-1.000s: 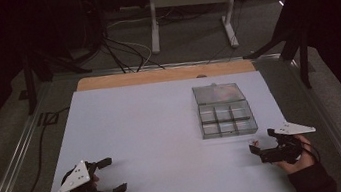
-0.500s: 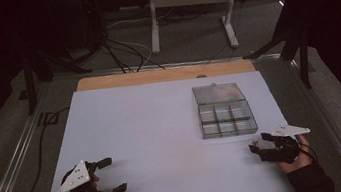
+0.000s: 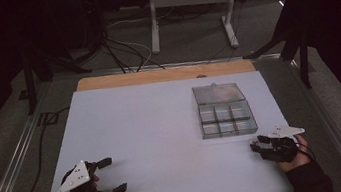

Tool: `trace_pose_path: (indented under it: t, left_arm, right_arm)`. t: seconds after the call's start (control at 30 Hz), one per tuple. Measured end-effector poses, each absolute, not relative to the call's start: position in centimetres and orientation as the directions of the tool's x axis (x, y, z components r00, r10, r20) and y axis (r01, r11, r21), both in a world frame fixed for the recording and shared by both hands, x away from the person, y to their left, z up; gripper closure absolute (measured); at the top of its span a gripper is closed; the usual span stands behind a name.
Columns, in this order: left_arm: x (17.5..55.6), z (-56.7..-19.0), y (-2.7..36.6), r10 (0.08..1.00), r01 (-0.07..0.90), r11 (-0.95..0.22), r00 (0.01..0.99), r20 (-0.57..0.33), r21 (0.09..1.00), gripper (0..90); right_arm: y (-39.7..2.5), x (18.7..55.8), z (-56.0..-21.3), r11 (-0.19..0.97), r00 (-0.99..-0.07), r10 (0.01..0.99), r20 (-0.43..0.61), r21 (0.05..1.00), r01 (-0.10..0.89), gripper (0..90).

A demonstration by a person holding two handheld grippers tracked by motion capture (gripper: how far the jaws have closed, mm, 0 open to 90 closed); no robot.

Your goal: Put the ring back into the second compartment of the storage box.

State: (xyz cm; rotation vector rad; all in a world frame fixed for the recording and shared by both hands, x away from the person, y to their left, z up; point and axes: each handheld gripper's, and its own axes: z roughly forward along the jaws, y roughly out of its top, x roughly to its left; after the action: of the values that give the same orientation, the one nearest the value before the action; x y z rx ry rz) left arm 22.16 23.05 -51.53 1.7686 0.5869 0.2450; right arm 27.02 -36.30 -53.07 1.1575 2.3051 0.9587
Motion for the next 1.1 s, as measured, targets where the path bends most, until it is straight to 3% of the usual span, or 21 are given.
trace_pose_path:
  t: [0.6,1.1]
  left_arm:
    - [22.2,-51.6,23.0,0.506,0.262,-0.175,0.851,-0.142,0.949,0.4]
    - [22.2,-51.6,23.0,0.505,0.262,-0.175,0.851,-0.141,0.949,0.4]
  right_arm:
    - [-36.4,27.3,-53.0,0.424,-0.604,0.797,-0.007,0.719,0.551,69.7]
    - [-36.6,26.8,-51.9,0.390,-0.576,0.817,0.013,0.724,0.569,71.5]
